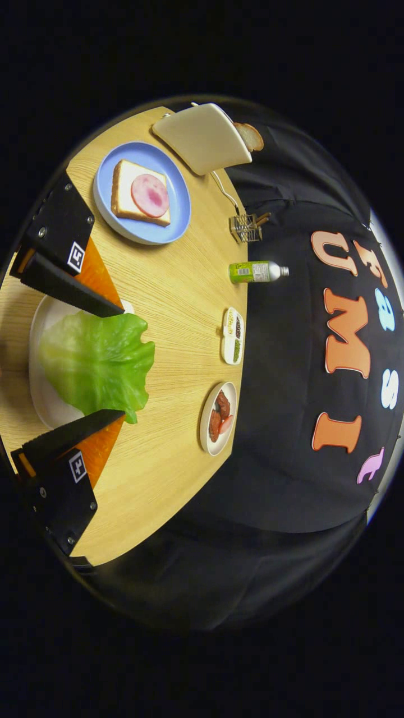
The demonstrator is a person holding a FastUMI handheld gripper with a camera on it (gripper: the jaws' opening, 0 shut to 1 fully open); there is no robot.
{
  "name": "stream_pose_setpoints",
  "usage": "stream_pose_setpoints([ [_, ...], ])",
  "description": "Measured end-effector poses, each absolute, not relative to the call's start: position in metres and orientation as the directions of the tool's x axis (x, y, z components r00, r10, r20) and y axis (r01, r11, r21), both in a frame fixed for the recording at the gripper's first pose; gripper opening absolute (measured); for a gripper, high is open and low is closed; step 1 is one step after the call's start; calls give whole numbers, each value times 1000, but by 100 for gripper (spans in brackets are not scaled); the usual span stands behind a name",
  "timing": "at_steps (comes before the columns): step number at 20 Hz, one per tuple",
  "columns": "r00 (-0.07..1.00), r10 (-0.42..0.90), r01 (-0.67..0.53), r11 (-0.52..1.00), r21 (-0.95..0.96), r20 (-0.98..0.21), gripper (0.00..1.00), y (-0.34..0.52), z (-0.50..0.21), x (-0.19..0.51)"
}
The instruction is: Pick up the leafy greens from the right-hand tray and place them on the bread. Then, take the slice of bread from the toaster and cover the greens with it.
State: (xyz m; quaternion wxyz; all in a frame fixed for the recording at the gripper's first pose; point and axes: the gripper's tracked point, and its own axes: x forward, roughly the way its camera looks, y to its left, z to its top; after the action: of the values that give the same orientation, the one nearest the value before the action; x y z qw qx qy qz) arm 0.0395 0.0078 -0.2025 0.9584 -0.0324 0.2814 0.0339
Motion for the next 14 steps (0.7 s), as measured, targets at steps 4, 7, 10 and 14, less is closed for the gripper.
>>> stream_pose_setpoints([
  [4,814,52,-65,998,-3,-578,99,7,-214,42],
  [7,790,60,-60,998,20,-610,99,8,-223,40],
  [10,777,63,-45,998,45,-626,97,10,-228,39],
  [14,768,62,-50,998,37,-638,87,11,-233,37],
])
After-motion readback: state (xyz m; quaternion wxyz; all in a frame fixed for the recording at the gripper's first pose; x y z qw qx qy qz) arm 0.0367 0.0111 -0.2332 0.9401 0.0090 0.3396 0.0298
